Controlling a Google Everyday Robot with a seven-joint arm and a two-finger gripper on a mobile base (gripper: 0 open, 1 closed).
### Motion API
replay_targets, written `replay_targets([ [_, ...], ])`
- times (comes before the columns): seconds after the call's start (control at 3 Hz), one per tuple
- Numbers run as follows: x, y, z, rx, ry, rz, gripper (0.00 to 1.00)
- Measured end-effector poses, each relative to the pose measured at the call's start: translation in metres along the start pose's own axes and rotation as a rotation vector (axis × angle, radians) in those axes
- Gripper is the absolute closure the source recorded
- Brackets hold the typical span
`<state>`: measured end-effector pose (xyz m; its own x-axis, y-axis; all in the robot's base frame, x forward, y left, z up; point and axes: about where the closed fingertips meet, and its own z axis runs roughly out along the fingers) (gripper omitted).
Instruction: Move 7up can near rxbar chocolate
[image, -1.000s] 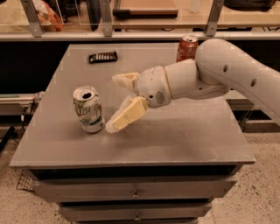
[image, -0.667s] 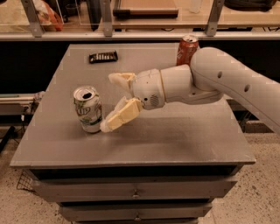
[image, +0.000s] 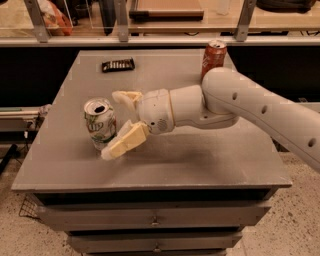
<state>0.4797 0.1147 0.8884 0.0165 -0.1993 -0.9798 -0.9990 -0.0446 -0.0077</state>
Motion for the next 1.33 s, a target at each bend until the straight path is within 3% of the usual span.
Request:
replay_targets([
  [0.33, 0.007, 0.002, 0.010, -0.007, -0.004, 0.008, 0.16],
  [0.67, 0.006, -0.004, 0.009, 0.013, -0.012, 0.006, 0.40],
  [1.33, -0.023, -0.026, -0.013, 0.083, -0.046, -0.016, 0.87],
])
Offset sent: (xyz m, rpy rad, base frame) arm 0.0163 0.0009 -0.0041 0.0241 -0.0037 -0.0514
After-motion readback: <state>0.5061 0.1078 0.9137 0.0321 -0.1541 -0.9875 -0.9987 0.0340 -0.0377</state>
